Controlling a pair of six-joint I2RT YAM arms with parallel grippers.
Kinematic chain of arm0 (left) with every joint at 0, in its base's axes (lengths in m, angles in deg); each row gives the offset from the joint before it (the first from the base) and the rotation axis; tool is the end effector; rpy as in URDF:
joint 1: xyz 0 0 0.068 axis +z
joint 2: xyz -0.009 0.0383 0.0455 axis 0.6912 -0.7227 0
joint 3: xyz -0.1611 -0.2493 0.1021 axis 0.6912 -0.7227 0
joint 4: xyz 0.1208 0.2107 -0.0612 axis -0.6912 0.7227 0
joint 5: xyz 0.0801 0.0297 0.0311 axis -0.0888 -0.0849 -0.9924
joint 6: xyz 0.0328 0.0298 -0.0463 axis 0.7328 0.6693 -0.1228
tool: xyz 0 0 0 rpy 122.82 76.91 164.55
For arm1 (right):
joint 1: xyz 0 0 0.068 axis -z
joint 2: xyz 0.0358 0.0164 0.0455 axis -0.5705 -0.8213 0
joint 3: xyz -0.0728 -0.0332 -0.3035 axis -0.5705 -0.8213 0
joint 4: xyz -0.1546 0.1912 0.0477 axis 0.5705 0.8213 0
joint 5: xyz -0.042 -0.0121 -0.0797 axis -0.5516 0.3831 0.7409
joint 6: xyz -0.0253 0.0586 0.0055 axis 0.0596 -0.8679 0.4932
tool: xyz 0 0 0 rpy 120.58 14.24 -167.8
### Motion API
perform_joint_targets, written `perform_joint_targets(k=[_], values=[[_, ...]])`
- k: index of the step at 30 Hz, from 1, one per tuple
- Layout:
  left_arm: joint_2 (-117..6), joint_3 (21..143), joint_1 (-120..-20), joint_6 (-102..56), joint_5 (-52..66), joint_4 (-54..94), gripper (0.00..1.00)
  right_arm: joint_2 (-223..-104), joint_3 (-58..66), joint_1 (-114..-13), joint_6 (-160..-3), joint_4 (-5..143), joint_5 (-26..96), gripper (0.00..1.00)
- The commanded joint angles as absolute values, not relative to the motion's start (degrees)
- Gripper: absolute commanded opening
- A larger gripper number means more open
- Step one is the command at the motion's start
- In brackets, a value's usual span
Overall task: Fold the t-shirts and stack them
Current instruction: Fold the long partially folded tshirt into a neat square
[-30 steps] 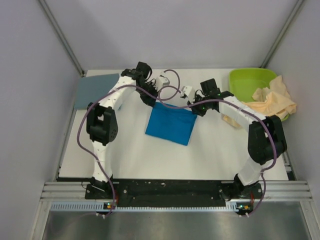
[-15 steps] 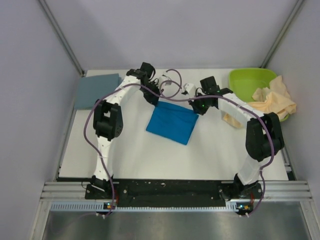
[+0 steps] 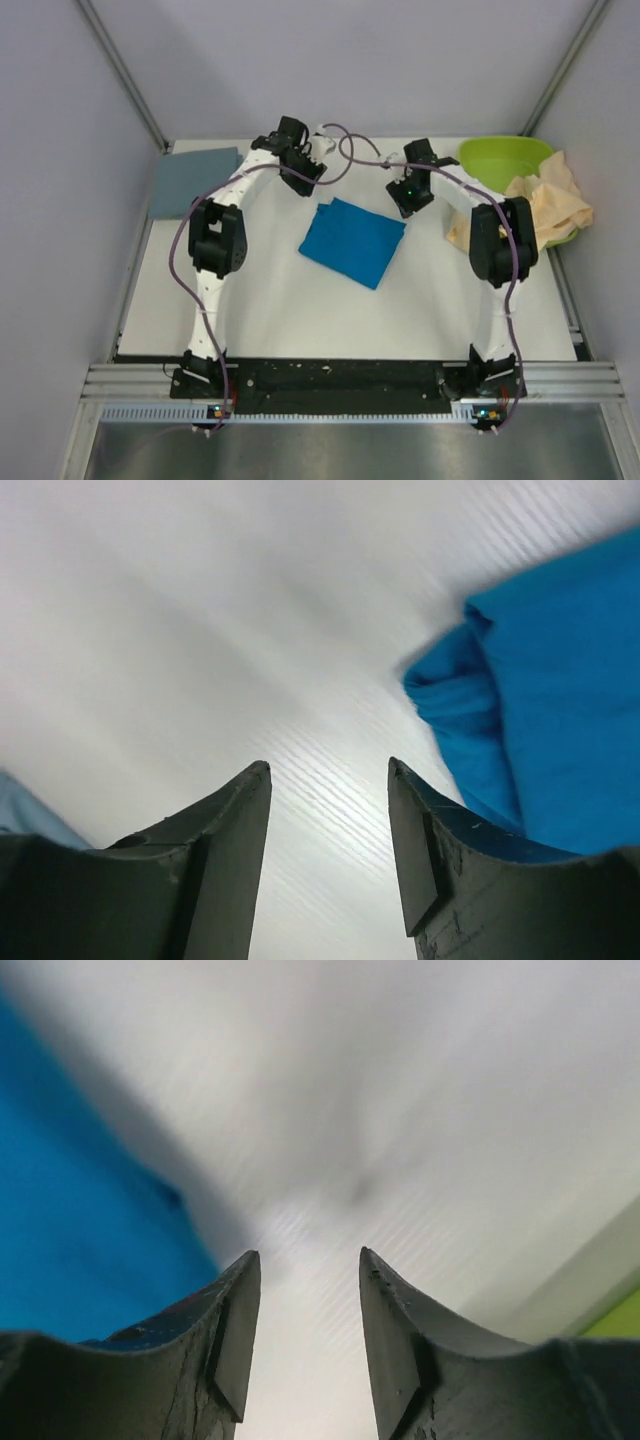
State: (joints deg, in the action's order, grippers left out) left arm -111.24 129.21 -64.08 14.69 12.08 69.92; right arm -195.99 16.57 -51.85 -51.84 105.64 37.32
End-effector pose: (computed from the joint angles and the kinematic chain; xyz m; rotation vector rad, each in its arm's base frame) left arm 0.4865 -0.1928 0.2544 1.0901 2.3383 -0.2675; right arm 0.4152 0.1324 0.2389 -0.9403 2.4912 0.0930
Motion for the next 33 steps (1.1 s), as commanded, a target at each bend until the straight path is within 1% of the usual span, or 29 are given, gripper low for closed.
perform_joint_targets(k=[1,3,4,5,7,11,12,14,17,19,21,27,31,33], values=[[-110.3,135.6,-62.2,9.3,7.1,62.6,0.54,-201.2,27.4,-48.4,-65.7,109.4,46.8,0.46],[-108.1,134.8,-62.3,7.7,11.5,64.7,0.47,-198.1,28.0,-48.5,-68.9,109.6,45.8,0.46],[-105.2,132.4,-62.4,7.8,16.4,64.9,0.44,-195.7,26.8,-48.6,-70.9,109.1,43.9,0.46],[-102.8,126.7,-62.8,6.3,19.8,63.8,0.42,-193.4,25.0,-48.6,-72.8,108.0,42.9,0.45],[-97.9,117.3,-64.2,4.3,25.6,61.0,0.41,-187.1,18.8,-48.8,-77.2,105.6,38.0,0.47],[-92.9,104.4,-64.6,-0.6,27.3,59.3,0.44,-180.5,5.2,-49.0,-83.7,102.9,32.5,0.55],[-92.4,102.6,-64.7,-0.6,26.5,59.4,0.42,-179.4,2.6,-49.1,-85.1,101.5,31.6,0.56],[-91.4,99.4,-64.7,-0.1,25.3,59.9,0.33,-177.5,-2.8,-49.4,-87.7,97.7,29.7,0.56],[-91.6,95.5,-65.3,2.0,23.8,59.9,0.29,-178.1,-7.8,-49.3,-90.6,88.5,24.3,0.52],[-92.7,94.0,-65.8,3.1,21.6,60.8,0.24,-180.4,-8.0,-49.3,-92.5,83.7,22.6,0.51],[-93.1,91.7,-66.0,3.6,20.4,61.1,0.24,-183.9,-5.7,-49.4,-93.1,82.3,23.6,0.51],[-89.6,84.1,-66.0,4.4,17.1,60.3,0.24,-195.7,6.9,-49.3,-91.7,88.2,26.6,0.47],[-86.7,79.3,-66.0,6.1,14.3,60.3,0.25,-199.7,13.7,-49.3,-89.2,90.6,28.7,0.47],[-85.0,78.8,-65.9,6.9,16.0,62.0,0.27,-201.0,17.2,-49.3,-87.1,92.0,28.0,0.50]])
